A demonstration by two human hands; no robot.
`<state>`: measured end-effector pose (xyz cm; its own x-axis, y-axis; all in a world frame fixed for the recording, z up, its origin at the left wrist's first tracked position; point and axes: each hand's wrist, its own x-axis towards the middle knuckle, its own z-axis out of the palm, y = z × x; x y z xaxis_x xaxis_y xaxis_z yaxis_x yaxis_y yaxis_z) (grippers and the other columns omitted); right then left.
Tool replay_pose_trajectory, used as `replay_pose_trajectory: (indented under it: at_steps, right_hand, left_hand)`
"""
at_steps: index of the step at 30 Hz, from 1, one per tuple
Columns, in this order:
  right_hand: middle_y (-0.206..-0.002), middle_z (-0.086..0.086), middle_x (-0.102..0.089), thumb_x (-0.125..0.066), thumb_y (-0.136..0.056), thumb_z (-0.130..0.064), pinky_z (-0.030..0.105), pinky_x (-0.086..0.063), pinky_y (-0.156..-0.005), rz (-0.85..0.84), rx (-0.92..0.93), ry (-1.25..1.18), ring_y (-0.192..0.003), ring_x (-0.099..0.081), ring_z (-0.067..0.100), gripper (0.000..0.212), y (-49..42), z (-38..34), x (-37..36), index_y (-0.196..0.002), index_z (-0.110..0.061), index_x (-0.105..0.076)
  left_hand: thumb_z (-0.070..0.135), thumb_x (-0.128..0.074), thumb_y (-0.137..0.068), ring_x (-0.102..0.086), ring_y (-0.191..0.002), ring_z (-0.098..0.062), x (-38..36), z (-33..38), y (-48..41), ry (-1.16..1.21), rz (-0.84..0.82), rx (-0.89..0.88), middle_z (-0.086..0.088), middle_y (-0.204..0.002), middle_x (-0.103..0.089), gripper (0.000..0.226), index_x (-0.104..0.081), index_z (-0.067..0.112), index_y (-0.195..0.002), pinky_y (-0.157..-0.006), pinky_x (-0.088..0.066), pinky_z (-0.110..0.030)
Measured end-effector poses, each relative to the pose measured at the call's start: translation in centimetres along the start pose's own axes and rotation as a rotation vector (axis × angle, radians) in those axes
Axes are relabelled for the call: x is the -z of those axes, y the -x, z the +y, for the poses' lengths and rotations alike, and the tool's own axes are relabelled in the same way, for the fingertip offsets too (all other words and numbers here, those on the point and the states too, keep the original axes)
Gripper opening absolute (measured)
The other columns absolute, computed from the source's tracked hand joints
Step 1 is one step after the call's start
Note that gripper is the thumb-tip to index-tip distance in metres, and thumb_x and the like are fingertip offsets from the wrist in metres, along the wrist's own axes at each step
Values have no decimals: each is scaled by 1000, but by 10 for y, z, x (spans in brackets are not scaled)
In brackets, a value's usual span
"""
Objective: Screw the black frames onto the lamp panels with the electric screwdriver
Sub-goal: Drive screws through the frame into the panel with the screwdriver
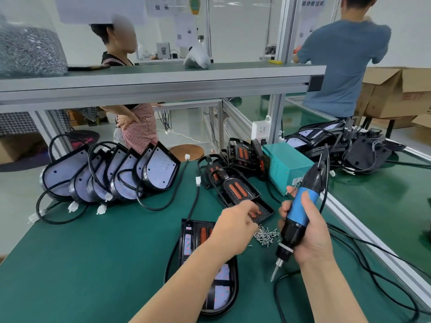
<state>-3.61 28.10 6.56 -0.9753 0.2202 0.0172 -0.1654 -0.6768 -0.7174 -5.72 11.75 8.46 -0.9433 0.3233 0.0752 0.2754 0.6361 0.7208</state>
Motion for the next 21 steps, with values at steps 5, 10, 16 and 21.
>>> replay_pose_trajectory:
  at_steps: [5, 10, 16, 21]
  right_hand:
    - [-69, 1, -55, -68, -81, -32, 17, -47, -51, -8, 96, 16, -59, -52, 10, 32, 6, -13, -35, -108, -17, -59]
    - [-70, 0, -56, -80, -79, -28, 18, -49, -57, 47, 213, -25, -60, -52, 12, 32, 10, -18, -66, -103, -19, -59]
    - [-69, -3, -59, -74, -87, -31, 20, -46, -59, 148, 327, -96, -61, -57, 12, 25, 10, -22, -94, -106, -24, -58]
    - [-68, -3, -58, -72, -90, -34, 19, -46, -53, 186, 333, -141, -58, -56, 10, 26, 11, -17, -108, -108, -24, -57]
  left_hand:
    - [8, -74, -85, -55, -59, -7, 35, -17, 32, 674, 125, 214, 1, -69, -71, 14, -75, 18, -76, -58, -42, -15]
    - [5, -76, -73, -49, -54, -10, 45, -25, 59, 1171, 128, 411, -9, -69, -65, 5, -71, 4, -76, -48, -43, -17]
    - [-3, -71, -66, -62, -61, -13, 46, -24, 78, 1396, 93, 499, -20, -82, -73, 9, -78, 1, -71, -54, -55, -17]
    - [-7, -68, -68, -62, -61, -15, 40, -18, 83, 1484, 42, 557, -23, -84, -72, 10, -76, -1, -72, -53, -56, -19]
